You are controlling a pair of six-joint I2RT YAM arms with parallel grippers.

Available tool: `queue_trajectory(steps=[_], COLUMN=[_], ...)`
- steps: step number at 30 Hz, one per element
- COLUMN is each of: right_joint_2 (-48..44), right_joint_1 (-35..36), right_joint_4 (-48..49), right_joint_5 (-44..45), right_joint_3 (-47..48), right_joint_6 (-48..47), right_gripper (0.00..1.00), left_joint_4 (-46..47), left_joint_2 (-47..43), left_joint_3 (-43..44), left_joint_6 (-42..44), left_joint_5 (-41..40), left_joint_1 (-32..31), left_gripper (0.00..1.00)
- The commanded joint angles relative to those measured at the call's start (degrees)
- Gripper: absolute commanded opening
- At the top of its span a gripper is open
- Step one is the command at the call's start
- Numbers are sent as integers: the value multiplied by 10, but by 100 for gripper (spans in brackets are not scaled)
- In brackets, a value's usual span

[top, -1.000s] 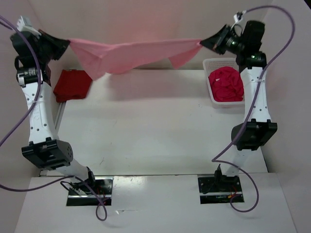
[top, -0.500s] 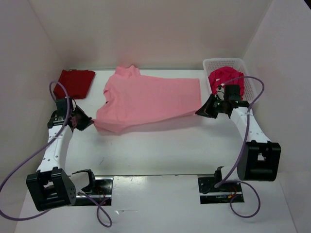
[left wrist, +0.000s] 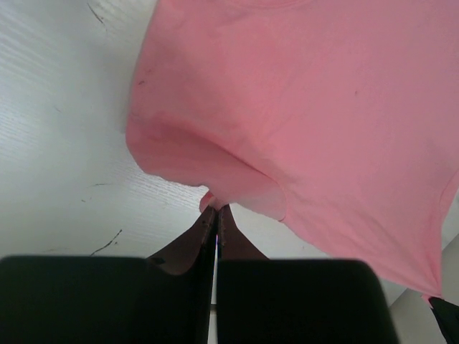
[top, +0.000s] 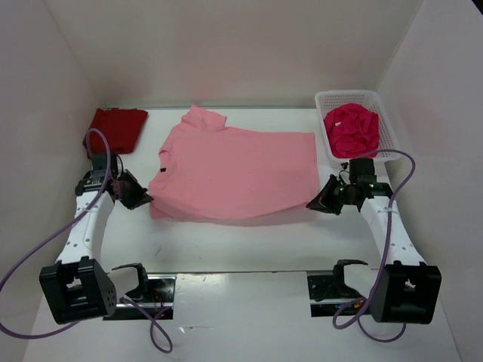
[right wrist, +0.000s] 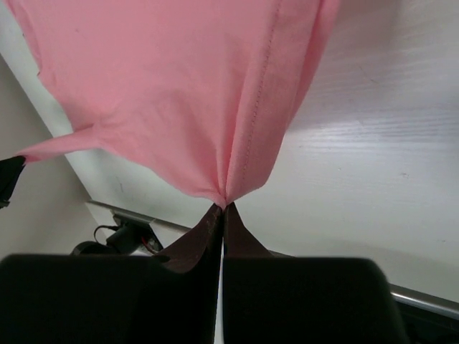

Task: Fold and stack the t-shirts
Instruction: Flatten out the tshirt, then fold the flattened tshirt in 1/3 of the way

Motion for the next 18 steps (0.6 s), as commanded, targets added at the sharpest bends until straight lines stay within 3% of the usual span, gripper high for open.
queue_trajectory(steps=[1, 9, 18], right_joint_2=[33, 217, 340], right_joint_1=[4, 4, 4], right_joint_4=[11, 113, 139], right_joint_5=[37, 96, 149], right_joint_3=[24, 105, 209], right_joint_6=[9, 14, 3], right_gripper=[0, 0, 1], left_joint_4=[39, 136, 166], left_joint_2=[33, 220, 385], left_joint_3=[56, 201, 332], left_joint_6=[14, 3, -3], left_joint_5=[10, -27, -63], left_joint_1=[-4, -42, -77], left_gripper=[0, 0, 0])
